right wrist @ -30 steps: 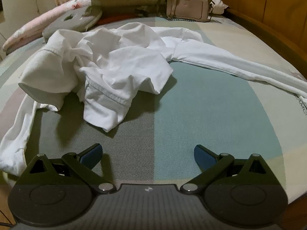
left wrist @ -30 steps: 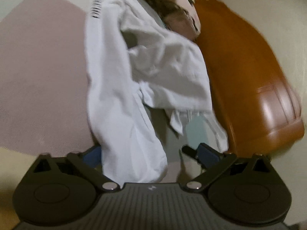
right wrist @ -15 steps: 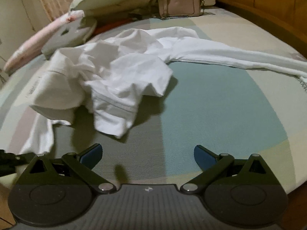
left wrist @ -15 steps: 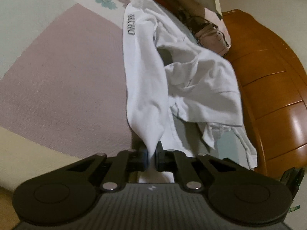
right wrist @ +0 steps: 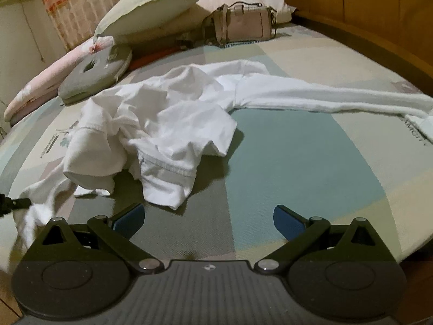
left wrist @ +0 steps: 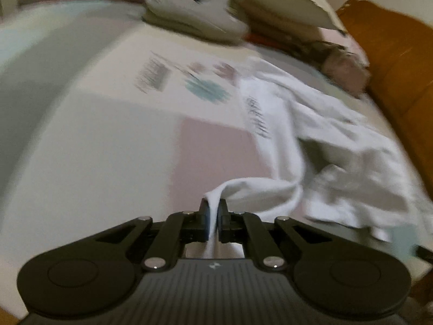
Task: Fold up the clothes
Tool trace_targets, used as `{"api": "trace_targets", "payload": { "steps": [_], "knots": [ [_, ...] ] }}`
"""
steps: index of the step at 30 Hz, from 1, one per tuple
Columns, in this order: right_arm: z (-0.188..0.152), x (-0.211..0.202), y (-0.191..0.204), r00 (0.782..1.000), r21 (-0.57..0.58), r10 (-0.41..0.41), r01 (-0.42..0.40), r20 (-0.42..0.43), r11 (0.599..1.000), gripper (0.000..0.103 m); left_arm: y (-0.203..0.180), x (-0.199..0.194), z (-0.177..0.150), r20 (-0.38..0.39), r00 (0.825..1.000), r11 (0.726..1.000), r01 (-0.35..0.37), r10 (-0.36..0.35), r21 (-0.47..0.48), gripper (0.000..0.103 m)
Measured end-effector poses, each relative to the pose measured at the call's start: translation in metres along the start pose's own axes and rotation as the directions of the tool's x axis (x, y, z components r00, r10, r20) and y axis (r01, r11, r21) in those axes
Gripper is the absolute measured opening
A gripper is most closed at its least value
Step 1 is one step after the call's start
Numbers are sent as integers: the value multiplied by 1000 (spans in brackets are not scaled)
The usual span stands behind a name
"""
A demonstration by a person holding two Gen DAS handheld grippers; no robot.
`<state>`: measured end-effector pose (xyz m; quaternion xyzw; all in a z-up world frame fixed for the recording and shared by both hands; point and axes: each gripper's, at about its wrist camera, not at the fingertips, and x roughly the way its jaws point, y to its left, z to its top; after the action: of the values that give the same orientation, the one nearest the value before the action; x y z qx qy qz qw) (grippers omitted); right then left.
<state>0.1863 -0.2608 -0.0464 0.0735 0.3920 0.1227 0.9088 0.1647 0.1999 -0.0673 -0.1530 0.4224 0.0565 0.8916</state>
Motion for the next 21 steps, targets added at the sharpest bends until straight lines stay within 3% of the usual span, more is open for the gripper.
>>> {"api": "trace_targets", "payload": {
  "steps": [4,7,12,16,21],
  "knots": [
    [4,0,4,1000,-4,-11,11,7,1000,103,32,3,32,37,987,986,-160,159,41,4],
    [4,4,6,1000,3,-3,3,-3,1000,103,54,6,56,82,966,966,-251,246,55,4],
    [7,5,11,1000,-10,-21,21,-4,1000,103,77,23,92,113,939,942,-333,326,49,4],
    [10,4,11,999,-14,-48,48,-3,999,103,83,33,116,160,902,905,-417,400,86,4],
    [12,7,5,996,2,-84,84,-10,996,103,101,40,152,164,872,882,-470,460,25,4]
  ]
}}
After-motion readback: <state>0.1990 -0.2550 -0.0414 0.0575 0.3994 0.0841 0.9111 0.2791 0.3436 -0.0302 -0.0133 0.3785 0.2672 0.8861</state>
